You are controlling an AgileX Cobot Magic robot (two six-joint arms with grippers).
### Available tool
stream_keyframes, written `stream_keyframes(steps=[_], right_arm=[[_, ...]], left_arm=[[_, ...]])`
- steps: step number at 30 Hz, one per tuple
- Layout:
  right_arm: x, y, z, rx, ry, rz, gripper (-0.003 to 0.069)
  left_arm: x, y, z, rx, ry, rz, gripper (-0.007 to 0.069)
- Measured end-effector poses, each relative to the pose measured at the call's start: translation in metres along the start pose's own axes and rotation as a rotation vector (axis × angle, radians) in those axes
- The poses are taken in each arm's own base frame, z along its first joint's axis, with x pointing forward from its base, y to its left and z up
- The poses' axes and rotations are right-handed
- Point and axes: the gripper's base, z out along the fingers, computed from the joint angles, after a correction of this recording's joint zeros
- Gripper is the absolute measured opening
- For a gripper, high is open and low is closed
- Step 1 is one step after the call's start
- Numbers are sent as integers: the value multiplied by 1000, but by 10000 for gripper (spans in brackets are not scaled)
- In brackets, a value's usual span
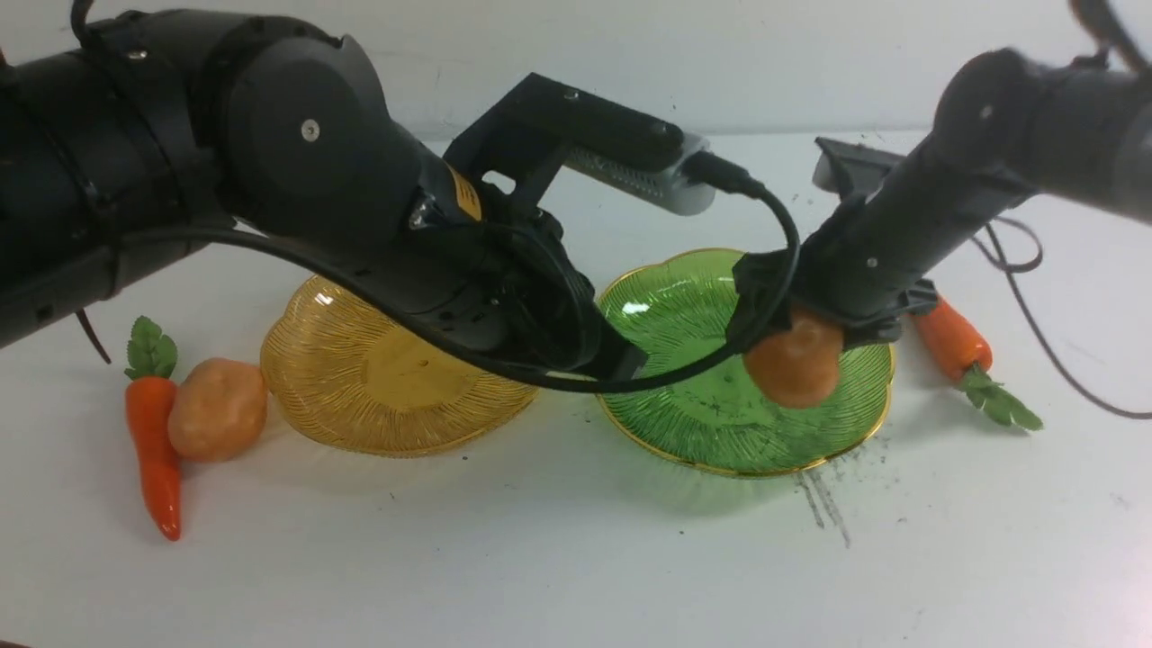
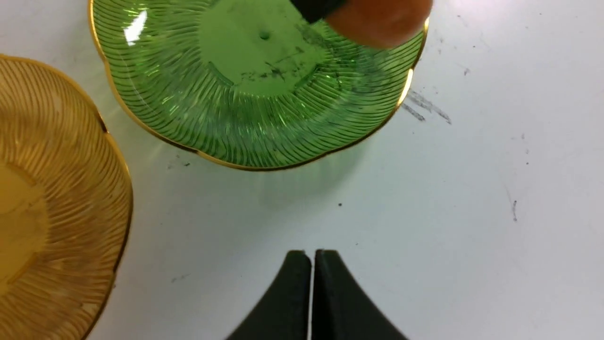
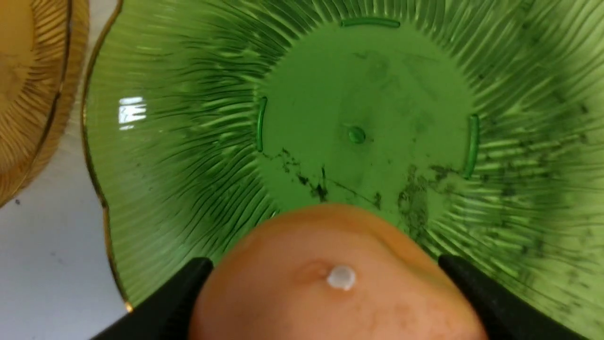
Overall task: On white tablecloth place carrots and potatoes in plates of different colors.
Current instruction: 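Put the potato onto the plate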
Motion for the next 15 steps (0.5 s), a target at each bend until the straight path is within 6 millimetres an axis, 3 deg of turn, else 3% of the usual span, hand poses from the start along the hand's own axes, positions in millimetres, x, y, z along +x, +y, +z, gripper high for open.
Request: stream_keyframes(steps=[2, 7, 11, 15], right_arm=[[1, -6, 18, 9, 22, 13, 541], [2, -9, 28, 12, 47, 22, 556], [-1, -4, 20, 6, 74, 8, 640], [-14, 5, -4, 35, 100, -51, 687]], left_arm=[[2, 1, 0, -7, 19, -7, -3], [5, 1, 0, -9, 56, -19, -3], [6, 1, 0, -13, 67, -19, -3], [7, 2, 0, -26, 82, -10, -3]])
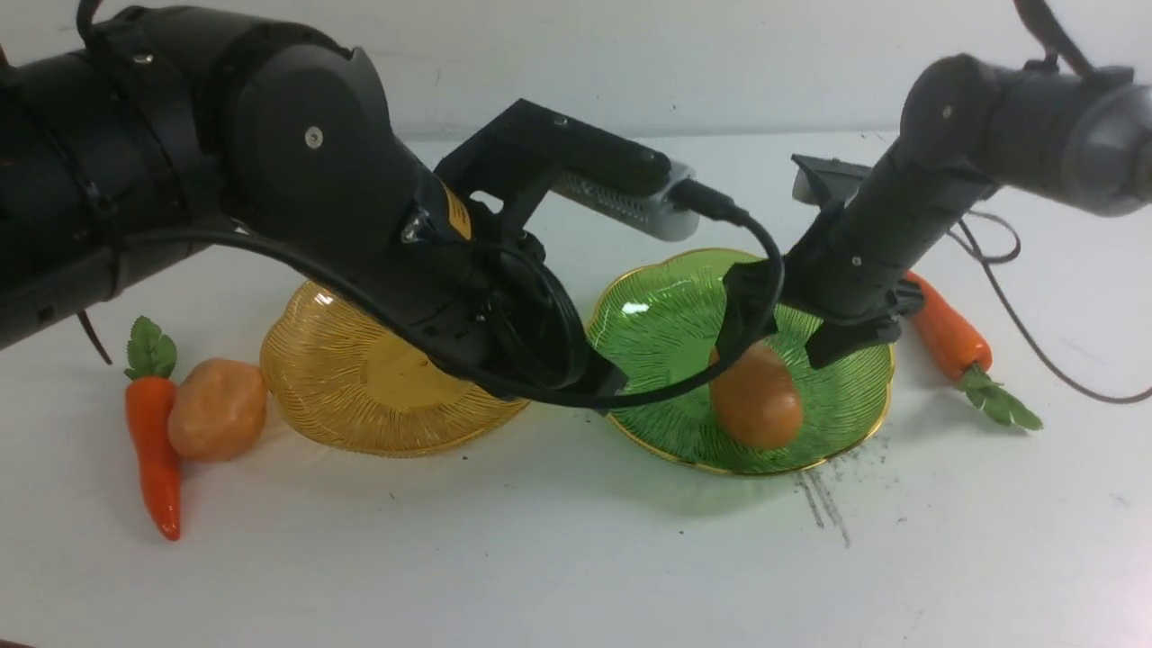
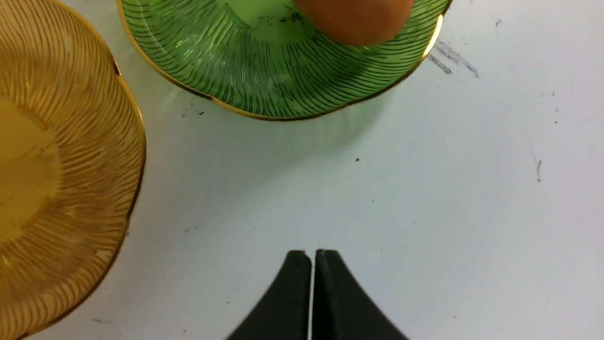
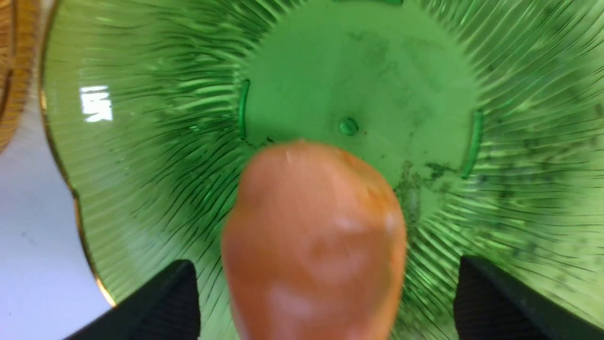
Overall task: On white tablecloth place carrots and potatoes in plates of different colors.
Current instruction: 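Put the potato onto the plate, then place the carrot on the yellow plate with the right gripper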
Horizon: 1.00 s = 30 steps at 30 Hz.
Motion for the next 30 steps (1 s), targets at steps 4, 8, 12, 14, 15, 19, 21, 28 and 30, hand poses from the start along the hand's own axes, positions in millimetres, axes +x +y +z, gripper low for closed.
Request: stream_keyframes(steps=[4, 8, 12, 14, 15, 19, 21, 28, 30], right_arm=[[-9, 3, -19, 41, -20, -42, 691], [-14, -3, -53, 204, -100, -134, 626], [-15, -24, -84, 363, -158, -168, 468], [-17, -45, -96, 403, -178, -129, 356], [-18, -56, -99, 404, -181, -99, 301], [-21, -98, -92, 350, -154, 38, 174], [-22, -116, -76, 307, -119, 100, 174], [-24, -143, -16, 262, 12, 125, 365], [-25, -148, -3, 260, 22, 125, 443]], left_arm=[[2, 3, 0, -16, 20, -13, -3], [13, 34, -4, -98, 111, -166, -3], [25, 65, -14, -167, 169, -249, -3], [28, 73, -23, -183, 168, -256, -3], [29, 73, -27, -184, 163, -247, -3], [30, 71, -36, -181, 146, -215, -3], [30, 70, -38, -178, 144, -210, -3], [32, 69, -39, -174, 161, -206, -3], [32, 69, -39, -174, 161, -206, -3]])
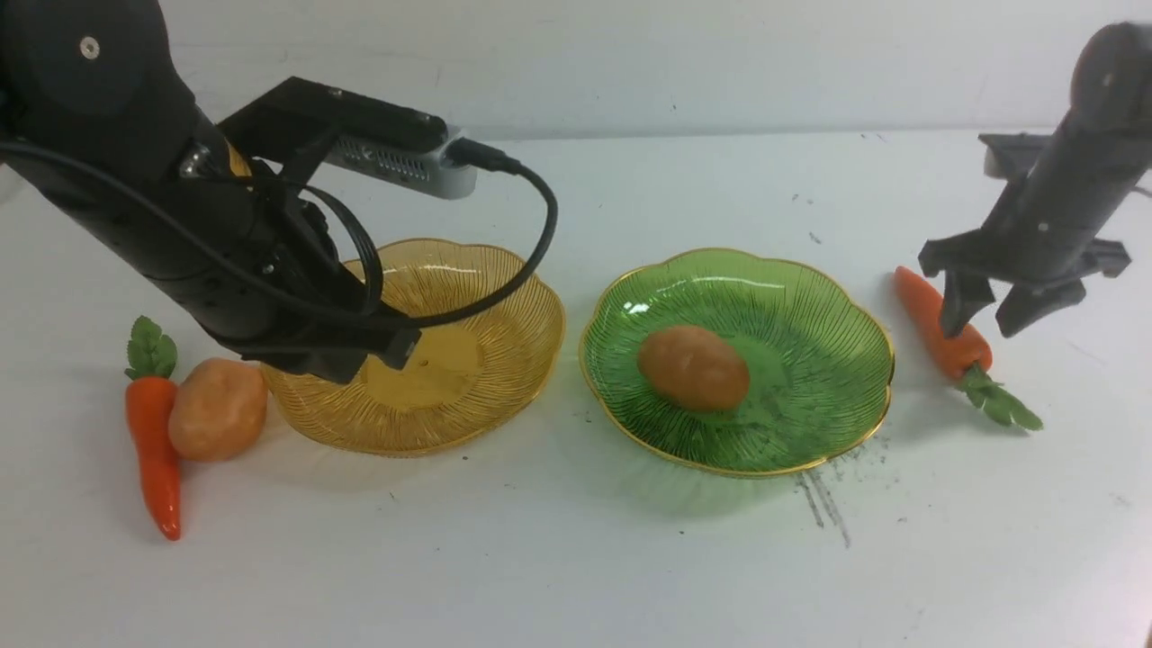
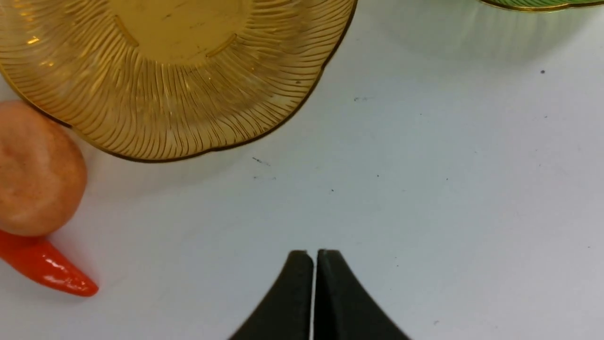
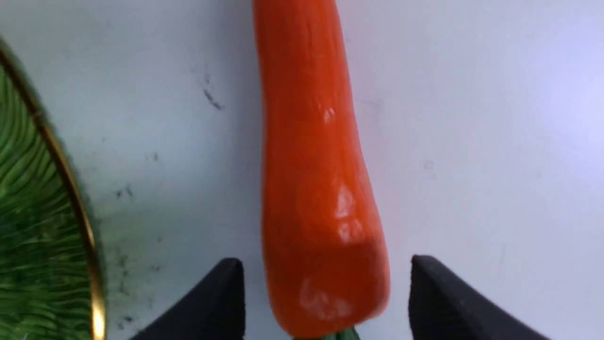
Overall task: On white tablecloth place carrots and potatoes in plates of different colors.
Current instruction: 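Place the carrot on the yellow plate with the right gripper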
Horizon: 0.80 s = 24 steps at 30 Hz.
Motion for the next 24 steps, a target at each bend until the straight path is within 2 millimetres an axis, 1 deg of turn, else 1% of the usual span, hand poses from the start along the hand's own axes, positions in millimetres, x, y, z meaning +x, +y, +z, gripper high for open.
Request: stream_keyframes(steps=[2, 4, 5, 6, 7, 9, 10, 11, 14, 16, 17, 19, 20, 22, 23, 24], right_arm=[[-1, -1, 10, 1, 3, 1, 503], [-1, -1, 18, 1, 14, 2, 530], [-1, -2, 21, 1, 20, 2, 531], [-1, -2, 25, 1, 28, 4, 519], [-1, -2, 25, 1, 28, 4, 519], [-1, -2, 27, -1, 34, 9, 440], [-1, -2, 27, -1, 34, 9, 421], [0, -2, 28, -1, 35, 9, 367], [0, -2, 28, -1, 43, 9, 371], [1, -2, 27, -2, 52, 9, 371], [1, -2, 27, -2, 53, 9, 371], [2, -1, 16, -2, 44, 7, 371], [1, 0, 8, -2, 27, 5, 371], [1, 2, -19, -3, -27, 3, 371], [1, 2, -22, -5, -34, 5, 371], [3, 7, -54, -25, -100, 16, 371]], left_arm=[[0, -1, 0, 7, 0, -2, -3], [0, -2, 0, 26, -2, -6, -3], [-1, -4, 0, 41, -5, -8, -3], [-1, -7, 1, 78, -17, -7, -3], [-1, -7, 1, 78, -17, -7, -3], [-4, -16, 6, 183, -62, 17, -3], [-5, -17, 7, 191, -65, 18, -3], [-9, -22, 12, 248, -100, 27, -3], [-21, -32, 20, 355, -191, 53, -3], [-30, -38, 28, 395, -259, 85, -3], [-31, -39, 29, 398, -263, 88, -3], [-36, -47, 34, 436, -299, 107, -3], [-37, -50, 34, 450, -303, 110, -3], [-36, -51, 33, 457, -306, 113, -3], [-36, -51, 33, 457, -306, 113, -3], [-36, -50, 31, 447, -313, 115, -3]])
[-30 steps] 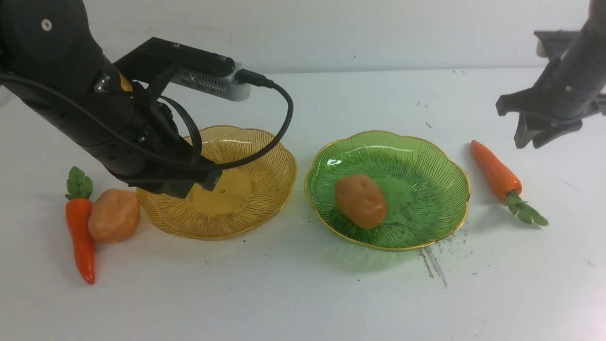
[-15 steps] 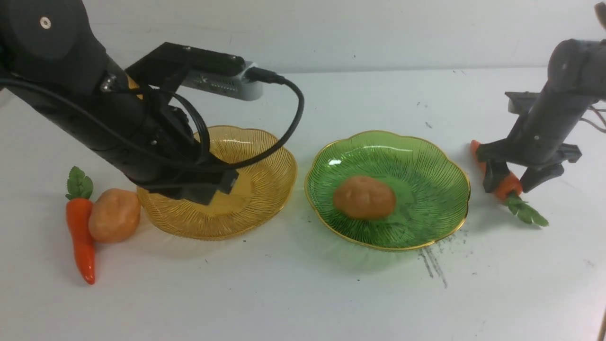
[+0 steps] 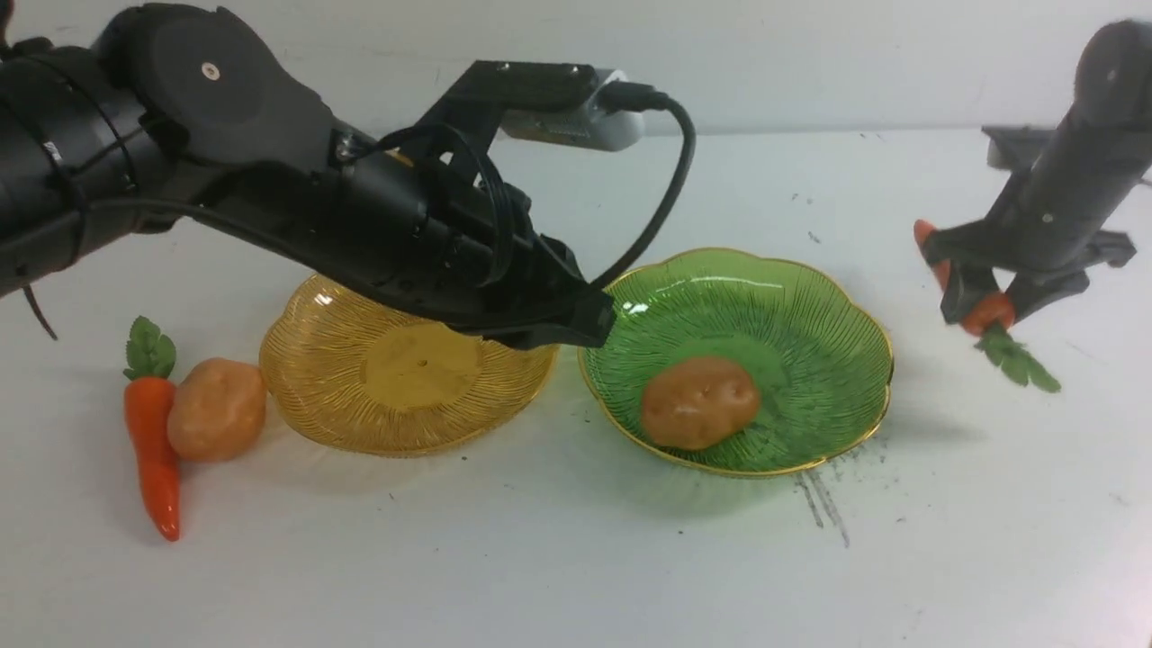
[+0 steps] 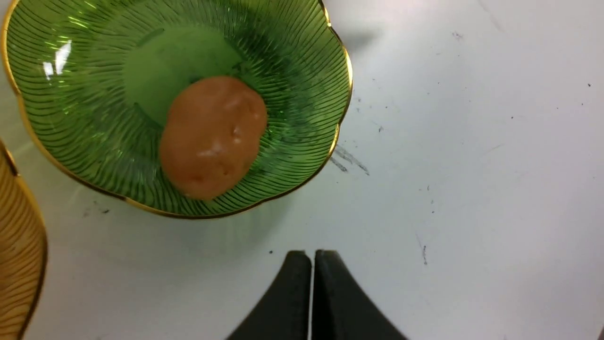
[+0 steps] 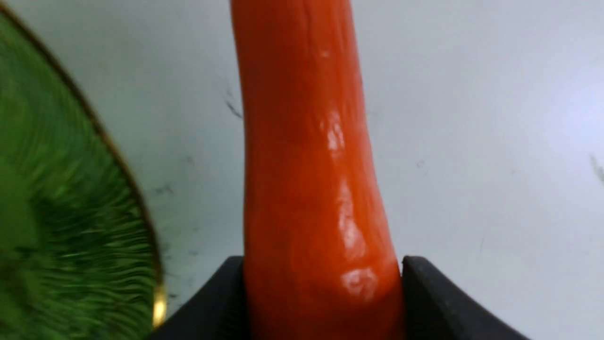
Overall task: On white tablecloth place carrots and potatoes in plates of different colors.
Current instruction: 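Place the carrot on the yellow plate with the right gripper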
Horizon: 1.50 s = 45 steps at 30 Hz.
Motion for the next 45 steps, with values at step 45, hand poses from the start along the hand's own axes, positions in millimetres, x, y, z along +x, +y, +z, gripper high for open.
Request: stream_keyframes(steps=[45], right_arm=[[75, 321, 71, -702, -226, -9, 610]], left_arm=[[44, 77, -138, -373, 30, -379, -3]])
